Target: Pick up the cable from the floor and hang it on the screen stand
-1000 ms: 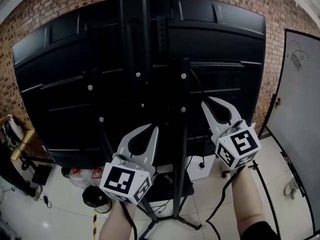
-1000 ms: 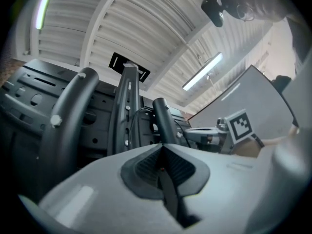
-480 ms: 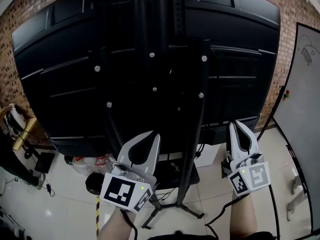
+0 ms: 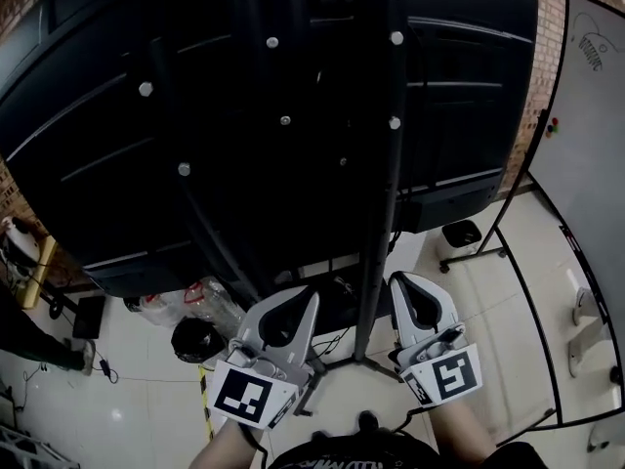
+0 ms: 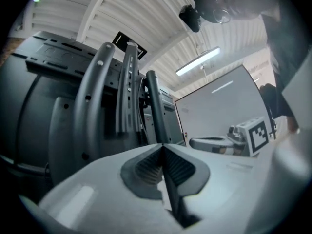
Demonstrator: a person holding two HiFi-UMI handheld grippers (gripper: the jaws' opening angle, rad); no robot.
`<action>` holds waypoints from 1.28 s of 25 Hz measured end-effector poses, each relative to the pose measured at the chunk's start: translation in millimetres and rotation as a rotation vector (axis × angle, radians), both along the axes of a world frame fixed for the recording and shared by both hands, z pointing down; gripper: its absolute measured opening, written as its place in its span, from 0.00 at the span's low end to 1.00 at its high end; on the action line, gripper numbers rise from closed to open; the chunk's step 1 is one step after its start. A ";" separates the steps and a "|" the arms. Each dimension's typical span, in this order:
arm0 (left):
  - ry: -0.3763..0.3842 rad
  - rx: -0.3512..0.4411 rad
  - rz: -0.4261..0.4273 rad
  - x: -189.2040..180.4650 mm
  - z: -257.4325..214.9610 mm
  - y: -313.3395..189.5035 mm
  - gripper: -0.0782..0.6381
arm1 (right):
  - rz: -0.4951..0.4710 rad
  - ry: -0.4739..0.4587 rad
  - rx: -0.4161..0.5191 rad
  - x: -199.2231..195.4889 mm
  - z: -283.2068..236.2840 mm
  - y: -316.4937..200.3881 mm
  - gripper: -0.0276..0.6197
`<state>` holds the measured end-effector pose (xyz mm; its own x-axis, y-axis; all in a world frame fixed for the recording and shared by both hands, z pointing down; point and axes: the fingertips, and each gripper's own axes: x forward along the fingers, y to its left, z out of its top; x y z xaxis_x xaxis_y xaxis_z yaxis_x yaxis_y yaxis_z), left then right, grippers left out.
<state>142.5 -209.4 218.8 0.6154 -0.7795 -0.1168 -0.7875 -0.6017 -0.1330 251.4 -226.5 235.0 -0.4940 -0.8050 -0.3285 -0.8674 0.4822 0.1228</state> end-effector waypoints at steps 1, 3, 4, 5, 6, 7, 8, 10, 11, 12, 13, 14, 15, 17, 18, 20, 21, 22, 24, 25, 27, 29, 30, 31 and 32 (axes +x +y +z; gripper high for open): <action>0.000 -0.040 0.007 -0.4 15.0 1.9 0.12 | -0.003 0.014 -0.034 -5.2 15.5 3.0 0.05; 0.001 -0.123 0.015 -3.1 43.6 6.9 0.12 | -0.008 0.050 -0.094 -14.1 44.7 9.4 0.05; 0.003 -0.158 0.015 -5.0 55.6 9.6 0.12 | -0.012 0.067 -0.119 -17.8 57.2 12.4 0.05; 0.006 -0.187 0.015 -6.8 65.9 12.0 0.12 | -0.014 0.079 -0.142 -20.4 67.6 15.0 0.05; 0.009 -0.212 0.016 -7.8 75.0 14.1 0.12 | -0.013 0.086 -0.164 -21.8 76.3 17.3 0.05; 0.011 -0.234 0.019 -7.9 83.4 15.7 0.12 | -0.008 0.089 -0.187 -22.1 83.7 19.6 0.05; 0.011 -0.255 0.023 -7.1 91.3 16.9 0.12 | 0.000 0.090 -0.208 -21.3 90.9 21.7 0.05; 0.012 -0.294 0.034 -2.9 106.5 18.5 0.12 | 0.020 0.101 -0.239 -17.6 105.8 25.6 0.05; 0.013 -0.310 0.044 0.3 114.5 19.7 0.12 | 0.028 0.107 -0.255 -16.7 113.1 27.9 0.05; 0.013 -0.323 0.058 4.1 123.2 21.6 0.12 | 0.032 0.113 -0.271 -16.6 119.9 30.4 0.05; 0.011 -0.332 0.074 7.9 131.4 24.0 0.12 | 0.034 0.118 -0.285 -16.9 125.7 32.9 0.05; 0.009 -0.338 0.087 11.4 137.7 26.3 0.12 | 0.036 0.121 -0.295 -17.3 130.2 35.3 0.05; 0.007 -0.343 0.098 14.1 141.2 28.4 0.12 | 0.036 0.123 -0.301 -17.6 133.1 37.1 0.05; 0.005 -0.347 0.109 16.6 143.1 30.7 0.12 | 0.039 0.127 -0.301 -18.1 134.5 38.8 0.05; 0.006 -0.346 0.112 16.9 142.7 31.1 0.12 | 0.040 0.133 -0.298 -18.2 133.8 39.1 0.05; 0.008 -0.342 0.112 16.8 139.9 31.4 0.12 | 0.043 0.144 -0.290 -17.6 133.1 39.3 0.05; 0.009 -0.342 0.109 16.8 137.1 31.2 0.12 | 0.043 0.147 -0.288 -17.1 132.9 39.4 0.05; 0.010 -0.343 0.104 16.8 134.2 30.9 0.12 | 0.043 0.149 -0.285 -16.8 131.8 39.3 0.05; 0.011 -0.340 0.102 17.6 132.3 31.2 0.12 | 0.040 0.153 -0.280 -17.0 128.4 39.4 0.05; 0.012 -0.338 0.103 17.8 132.0 31.9 0.12 | 0.038 0.155 -0.277 -17.3 127.1 39.7 0.05; 0.013 -0.332 0.105 17.7 131.4 33.7 0.12 | 0.033 0.164 -0.271 -18.7 124.9 40.8 0.05; 0.014 -0.323 0.109 17.4 131.8 35.4 0.12 | 0.031 0.168 -0.264 -19.0 122.5 41.1 0.05; 0.014 -0.319 0.109 17.2 131.2 36.2 0.12 | 0.031 0.169 -0.261 -18.8 121.2 41.3 0.05; 0.015 -0.317 0.109 17.0 130.0 37.0 0.12 | 0.031 0.170 -0.259 -18.6 119.8 41.6 0.05; 0.018 -0.316 0.108 16.9 128.6 37.8 0.12 | 0.030 0.171 -0.258 -18.5 118.2 42.1 0.05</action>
